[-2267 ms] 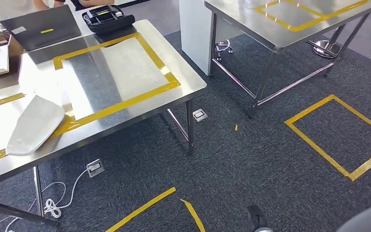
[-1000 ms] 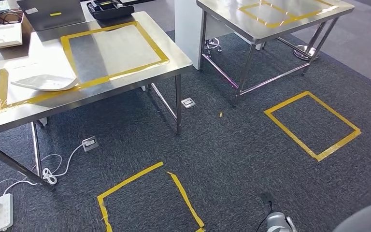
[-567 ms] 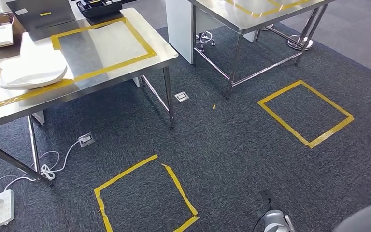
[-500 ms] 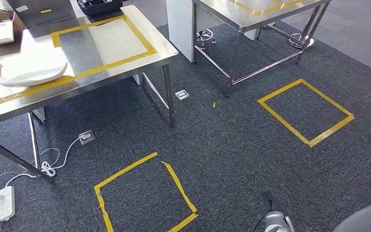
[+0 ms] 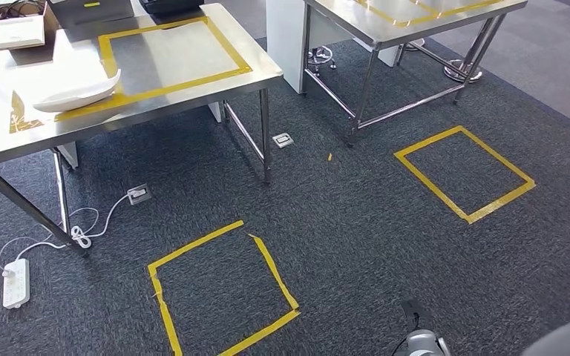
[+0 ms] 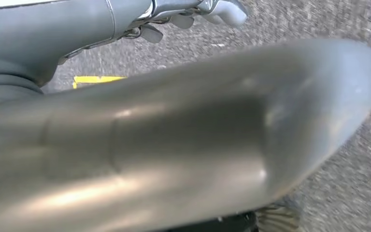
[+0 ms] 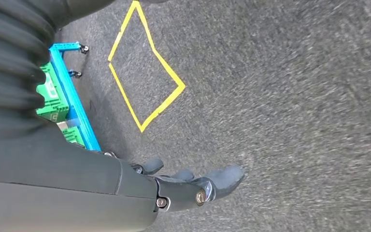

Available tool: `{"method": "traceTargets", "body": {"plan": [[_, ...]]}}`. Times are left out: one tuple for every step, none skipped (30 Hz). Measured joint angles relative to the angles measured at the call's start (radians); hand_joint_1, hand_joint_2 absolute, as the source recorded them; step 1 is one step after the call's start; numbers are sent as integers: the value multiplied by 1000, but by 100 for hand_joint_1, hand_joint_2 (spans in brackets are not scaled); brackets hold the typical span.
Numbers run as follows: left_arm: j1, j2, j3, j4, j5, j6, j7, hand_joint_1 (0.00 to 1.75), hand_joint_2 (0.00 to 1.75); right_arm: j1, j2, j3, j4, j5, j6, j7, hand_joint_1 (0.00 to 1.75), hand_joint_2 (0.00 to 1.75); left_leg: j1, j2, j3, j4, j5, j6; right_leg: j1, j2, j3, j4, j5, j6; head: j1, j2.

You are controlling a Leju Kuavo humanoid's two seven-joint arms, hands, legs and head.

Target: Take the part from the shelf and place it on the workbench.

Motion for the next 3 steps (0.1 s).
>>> {"method": "traceTargets", "body": {"plan": [[0,1,0,0,-1,0,-1,0,0,0,1,0,0,0,0,0,0,175,-2,0,-14,3,11,1,0,0,-7,54,-21,0,0,0],[1,2,0,0,-2,0,-1,0,0,0,2,0,0,0,0,0,0,175,-4,0,-30,8,21,1,1,0,-1,82,-19,0,0,0],[1,2,0,0,-2,0,-1,0,0,0,2,0,0,0,0,0,0,175,-4,0,-38,11,26,1,1,0,2,94,-14,-1,1,0]]}}
